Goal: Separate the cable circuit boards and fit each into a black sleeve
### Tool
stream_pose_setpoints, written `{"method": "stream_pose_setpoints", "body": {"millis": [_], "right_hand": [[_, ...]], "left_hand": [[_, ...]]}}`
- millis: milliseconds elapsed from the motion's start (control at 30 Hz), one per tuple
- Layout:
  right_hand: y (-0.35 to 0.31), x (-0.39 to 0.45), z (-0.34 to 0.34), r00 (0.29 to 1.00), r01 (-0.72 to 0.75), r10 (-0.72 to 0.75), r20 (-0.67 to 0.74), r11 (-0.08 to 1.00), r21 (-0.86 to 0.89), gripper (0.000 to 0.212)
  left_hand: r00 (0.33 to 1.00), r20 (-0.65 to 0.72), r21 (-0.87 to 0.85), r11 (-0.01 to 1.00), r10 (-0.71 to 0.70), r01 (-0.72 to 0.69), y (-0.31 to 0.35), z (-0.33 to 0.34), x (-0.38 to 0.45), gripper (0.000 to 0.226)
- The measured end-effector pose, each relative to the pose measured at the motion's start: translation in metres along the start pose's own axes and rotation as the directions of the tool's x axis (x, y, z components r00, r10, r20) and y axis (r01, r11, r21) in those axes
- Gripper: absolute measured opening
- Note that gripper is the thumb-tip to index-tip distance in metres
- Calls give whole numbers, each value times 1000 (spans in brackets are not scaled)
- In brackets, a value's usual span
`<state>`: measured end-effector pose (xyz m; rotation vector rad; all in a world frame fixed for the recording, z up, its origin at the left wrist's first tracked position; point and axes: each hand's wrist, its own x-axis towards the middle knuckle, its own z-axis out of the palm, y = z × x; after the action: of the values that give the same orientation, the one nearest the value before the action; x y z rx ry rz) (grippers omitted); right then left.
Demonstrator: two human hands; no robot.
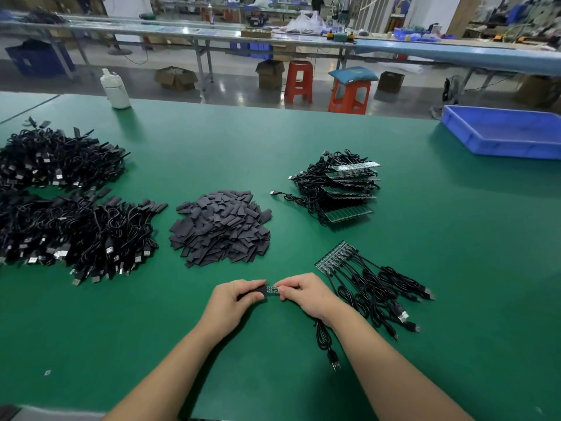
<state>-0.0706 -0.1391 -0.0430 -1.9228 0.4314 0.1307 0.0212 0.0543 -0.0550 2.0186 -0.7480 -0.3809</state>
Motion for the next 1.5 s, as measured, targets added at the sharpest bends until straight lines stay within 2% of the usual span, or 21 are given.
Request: {"method": "stream_pose_setpoints", "body": {"millis": [267,400,500,700,767,867,900,1033,1167,1267,1400,1500], "right_hand": [[2,0,-1,1000,12,-12,-4,1000,-14,18],[2,0,0,1000,14,-14,-7,1000,-5,17],[3,1,0,1000,10,-10,-12,1000,23,14],[5,2,1,1000,-10,10,-23,1000,27,18],[4,1,1,999,-19,20,-28,999,27,17],[2,-1,1,999,-23,23,-36,1000,17,17],[2,-1,1,999,-22,23,-42,1000,12,17],[-1,-5,1,999,-18,18,-34,1000,-4,14],[-3,-6,1,1000,-11,11,-8,998,69,16],[-6,-7,4,1000,-15,14,9,992,124,17],[-10,-8,5,999,-37,34,22,989,145,21],[-11,-10,3,996,-86,81,34,982,168,33]], "left_hand": [[990,7,140,980,142,-142,4,3,-4,27],[987,42,268,950,153,-159,5,-2,1,30],[986,100,303,939,136,-160,10,-9,7,27],[948,179,480,817,264,-318,20,-18,13,21],[940,224,526,780,258,-339,24,-17,14,19],[941,266,601,727,208,-331,32,-14,17,17],[945,267,598,737,188,-316,33,-12,18,16],[963,243,459,860,117,-221,34,-2,15,16],[975,198,387,906,99,-170,37,4,12,17],[981,178,434,889,76,-148,39,8,15,17],[979,178,602,776,97,-186,43,8,19,23],[969,226,603,766,101,-221,42,10,21,28]]}}
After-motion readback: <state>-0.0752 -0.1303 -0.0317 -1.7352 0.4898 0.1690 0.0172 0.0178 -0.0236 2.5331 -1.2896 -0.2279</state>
